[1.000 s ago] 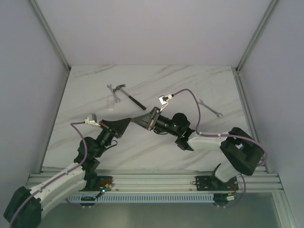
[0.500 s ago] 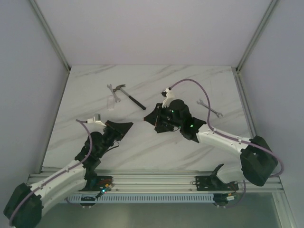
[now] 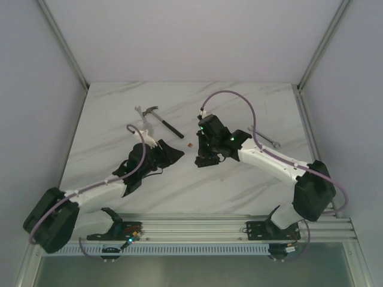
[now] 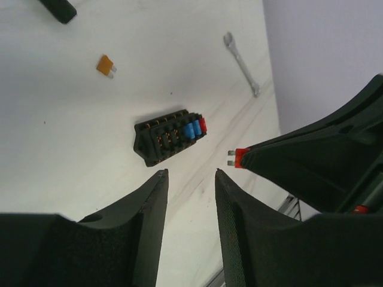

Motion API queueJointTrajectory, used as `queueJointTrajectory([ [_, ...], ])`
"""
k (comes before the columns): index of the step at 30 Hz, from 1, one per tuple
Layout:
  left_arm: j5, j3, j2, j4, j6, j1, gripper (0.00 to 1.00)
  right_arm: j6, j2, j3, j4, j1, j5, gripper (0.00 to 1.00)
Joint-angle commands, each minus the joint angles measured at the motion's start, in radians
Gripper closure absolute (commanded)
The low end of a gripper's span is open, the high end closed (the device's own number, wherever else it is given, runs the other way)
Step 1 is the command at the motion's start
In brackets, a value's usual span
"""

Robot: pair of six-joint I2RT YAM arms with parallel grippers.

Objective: Snap on the fuse box
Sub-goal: Install the fuse at the fuse box base.

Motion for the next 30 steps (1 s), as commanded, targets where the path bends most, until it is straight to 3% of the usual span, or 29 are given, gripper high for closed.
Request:
queueJointTrajectory([
  [1, 0.124, 0.077, 0.125, 0.03, 0.08, 0.01, 0.53, -0.03, 0.088, 0.123, -0.222, -0.008, 0.097, 1.0],
  [9, 0.227, 0.189, 0.329, -0.017, 0.143, 0.029, 0.48, -0.107, 0.222, 0.302, -0.404, -0.009, 0.175, 1.0],
  [15, 0.332, 0.252, 0.455, -0.005, 0.138, 0.065, 0.52, -0.125, 0.306, 0.36, -0.439, -0.011, 0.211, 1.0],
  [22, 0.45, 0.263, 0.586, 0.123, 0.066, 0.1, 0.56, -0.118, 0.392, 0.417, -0.454, -0.011, 0.205, 1.0],
  [30, 0.477, 0.287, 0.657, 0.165, 0.036, 0.107, 0.58, -0.085, 0.452, 0.432, -0.445, -0.011, 0.23, 1.0],
])
